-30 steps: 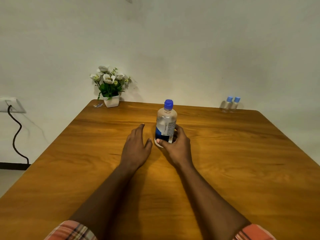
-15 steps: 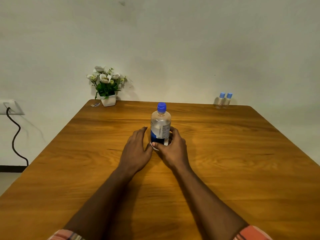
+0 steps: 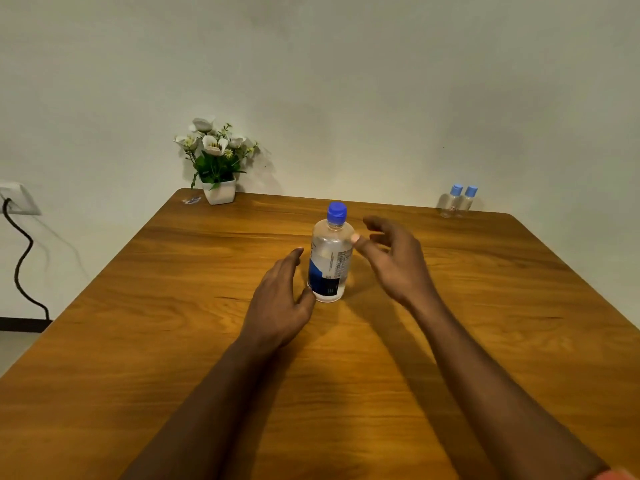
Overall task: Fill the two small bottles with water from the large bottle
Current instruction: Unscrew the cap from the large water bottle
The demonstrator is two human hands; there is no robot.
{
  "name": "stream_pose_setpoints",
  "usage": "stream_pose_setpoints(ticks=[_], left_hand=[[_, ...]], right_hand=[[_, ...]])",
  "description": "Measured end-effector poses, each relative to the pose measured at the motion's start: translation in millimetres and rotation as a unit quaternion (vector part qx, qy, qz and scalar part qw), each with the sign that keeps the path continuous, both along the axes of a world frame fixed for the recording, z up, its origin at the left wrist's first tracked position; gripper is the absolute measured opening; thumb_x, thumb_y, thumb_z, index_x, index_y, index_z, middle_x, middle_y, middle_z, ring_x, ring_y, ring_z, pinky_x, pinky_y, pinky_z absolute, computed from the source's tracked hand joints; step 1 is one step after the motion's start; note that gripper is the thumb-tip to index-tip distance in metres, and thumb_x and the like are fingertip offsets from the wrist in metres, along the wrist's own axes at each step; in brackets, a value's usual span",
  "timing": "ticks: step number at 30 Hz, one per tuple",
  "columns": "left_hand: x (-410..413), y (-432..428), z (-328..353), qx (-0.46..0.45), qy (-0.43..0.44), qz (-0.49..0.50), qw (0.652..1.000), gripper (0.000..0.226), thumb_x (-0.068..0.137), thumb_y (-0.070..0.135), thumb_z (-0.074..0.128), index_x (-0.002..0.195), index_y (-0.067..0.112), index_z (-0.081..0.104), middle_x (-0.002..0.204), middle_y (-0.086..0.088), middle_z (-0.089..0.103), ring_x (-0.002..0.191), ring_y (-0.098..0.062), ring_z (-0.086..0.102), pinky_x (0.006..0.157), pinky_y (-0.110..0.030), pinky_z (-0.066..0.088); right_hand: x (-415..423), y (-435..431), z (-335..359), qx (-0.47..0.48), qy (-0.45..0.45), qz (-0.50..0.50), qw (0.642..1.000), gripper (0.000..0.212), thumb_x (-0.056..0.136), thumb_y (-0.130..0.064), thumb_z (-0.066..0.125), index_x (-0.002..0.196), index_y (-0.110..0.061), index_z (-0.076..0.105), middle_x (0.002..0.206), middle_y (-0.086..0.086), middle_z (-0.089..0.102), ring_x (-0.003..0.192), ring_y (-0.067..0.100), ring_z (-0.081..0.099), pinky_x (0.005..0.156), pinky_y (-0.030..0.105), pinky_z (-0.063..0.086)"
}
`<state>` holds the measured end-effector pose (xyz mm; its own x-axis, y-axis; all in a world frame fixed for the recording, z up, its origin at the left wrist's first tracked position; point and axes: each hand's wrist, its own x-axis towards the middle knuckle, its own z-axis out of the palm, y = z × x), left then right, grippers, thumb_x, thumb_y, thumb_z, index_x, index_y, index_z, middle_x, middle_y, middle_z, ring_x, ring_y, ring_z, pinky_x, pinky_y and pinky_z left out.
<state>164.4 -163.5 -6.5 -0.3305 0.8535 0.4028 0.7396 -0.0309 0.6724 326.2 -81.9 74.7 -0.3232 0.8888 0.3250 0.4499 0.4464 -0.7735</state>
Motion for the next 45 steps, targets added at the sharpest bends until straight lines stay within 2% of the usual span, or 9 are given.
stream_pose_setpoints(ticks=[4, 9, 12, 17, 22, 27, 33, 41, 45], left_hand=[[2, 1, 1, 0.007, -0.02, 0.013, 1.0, 0.07, 0.089, 0.037, 0.058, 0.148, 0.028, 0.022, 0.144, 0.002, 0.045, 0.13, -0.015, 0.043, 0.1, -0.032, 0.038], [9, 4, 4, 0.014, -0.032, 0.024, 0.999, 0.077, 0.082, 0.054, 0.062, 0.146, 0.028, 0.027, 0.14, 0.003, 0.049, 0.126, -0.015, 0.047, 0.092, -0.028, 0.038], [13, 8, 4, 0.014, -0.029, 0.031, 0.999, 0.082, 0.079, 0.06, 0.062, 0.145, 0.027, 0.028, 0.141, 0.004, 0.049, 0.127, -0.015, 0.047, 0.093, -0.027, 0.038], [12, 10, 2, 0.02, -0.015, 0.022, 0.999, 0.077, 0.079, 0.056, 0.065, 0.143, 0.025, 0.034, 0.136, 0.003, 0.053, 0.122, -0.013, 0.051, 0.09, -0.025, 0.04], [12, 11, 1, 0.018, -0.013, 0.018, 1.0, 0.077, 0.08, 0.055, 0.065, 0.143, 0.024, 0.033, 0.135, 0.002, 0.054, 0.121, -0.014, 0.051, 0.093, -0.03, 0.044], [12, 10, 0, 0.023, -0.012, 0.019, 0.999, 0.077, 0.079, 0.054, 0.066, 0.143, 0.024, 0.034, 0.133, 0.002, 0.055, 0.12, -0.015, 0.052, 0.089, -0.026, 0.042], [13, 12, -1, 0.019, -0.01, 0.022, 1.0, 0.078, 0.079, 0.054, 0.066, 0.143, 0.025, 0.032, 0.135, 0.001, 0.053, 0.121, -0.015, 0.051, 0.089, -0.026, 0.041], [16, 13, -2, 0.027, -0.011, 0.028, 0.999, 0.076, 0.078, 0.057, 0.064, 0.141, 0.027, 0.033, 0.133, 0.003, 0.054, 0.119, -0.013, 0.051, 0.087, -0.023, 0.038], [17, 15, -1, 0.023, -0.013, 0.038, 0.999, 0.077, 0.077, 0.058, 0.065, 0.14, 0.027, 0.034, 0.133, 0.004, 0.054, 0.119, -0.013, 0.052, 0.087, -0.023, 0.039]], right_hand=[[-13, 10, 63, 0.115, -0.093, 0.023, 0.989, 0.046, 0.089, -0.052, 0.057, 0.121, -0.019, 0.065, 0.11, 0.0, 0.069, 0.088, 0.004, 0.057, 0.067, 0.013, 0.04], [-35, 17, 92, 0.151, -0.295, 0.055, 0.942, 0.048, 0.082, -0.059, 0.062, 0.1, -0.016, 0.073, 0.101, 0.003, 0.069, 0.086, 0.015, 0.061, 0.072, 0.032, 0.051], [-43, 18, 95, 0.159, -0.344, 0.071, 0.923, 0.04, 0.08, -0.048, 0.071, 0.096, -0.012, 0.072, 0.098, 0.007, 0.069, 0.082, 0.018, 0.062, 0.068, 0.031, 0.05], [-49, 20, 106, 0.148, -0.387, 0.119, 0.902, 0.032, 0.08, -0.032, 0.076, 0.102, -0.011, 0.071, 0.1, 0.006, 0.069, 0.073, 0.013, 0.057, 0.059, 0.024, 0.042], [-50, 22, 118, 0.13, -0.443, 0.179, 0.869, 0.039, 0.079, -0.019, 0.077, 0.117, -0.015, 0.066, 0.116, 0.005, 0.065, 0.097, 0.018, 0.059, 0.083, 0.031, 0.051], [-59, 22, 121, 0.142, -0.472, 0.164, 0.855, 0.062, 0.078, -0.054, 0.07, 0.125, -0.017, 0.058, 0.112, 0.0, 0.059, 0.095, 0.015, 0.052, 0.076, 0.031, 0.043], [-71, 24, 119, 0.121, -0.527, 0.113, 0.834, 0.042, 0.09, -0.046, 0.06, 0.087, -0.004, 0.064, 0.064, 0.008, 0.064, 0.042, 0.017, 0.062, 0.049, 0.027, 0.053], [-73, 21, 126, 0.112, -0.529, 0.18, 0.821, 0.028, 0.083, -0.022, 0.073, 0.107, -0.007, 0.068, 0.093, 0.006, 0.069, 0.075, 0.019, 0.068, 0.056, 0.024, 0.05], [-62, 23, 123, 0.143, -0.481, 0.203, 0.841, 0.03, 0.079, -0.012, 0.077, 0.108, -0.011, 0.068, 0.101, 0.001, 0.064, 0.09, 0.016, 0.06, 0.075, 0.028, 0.051]])
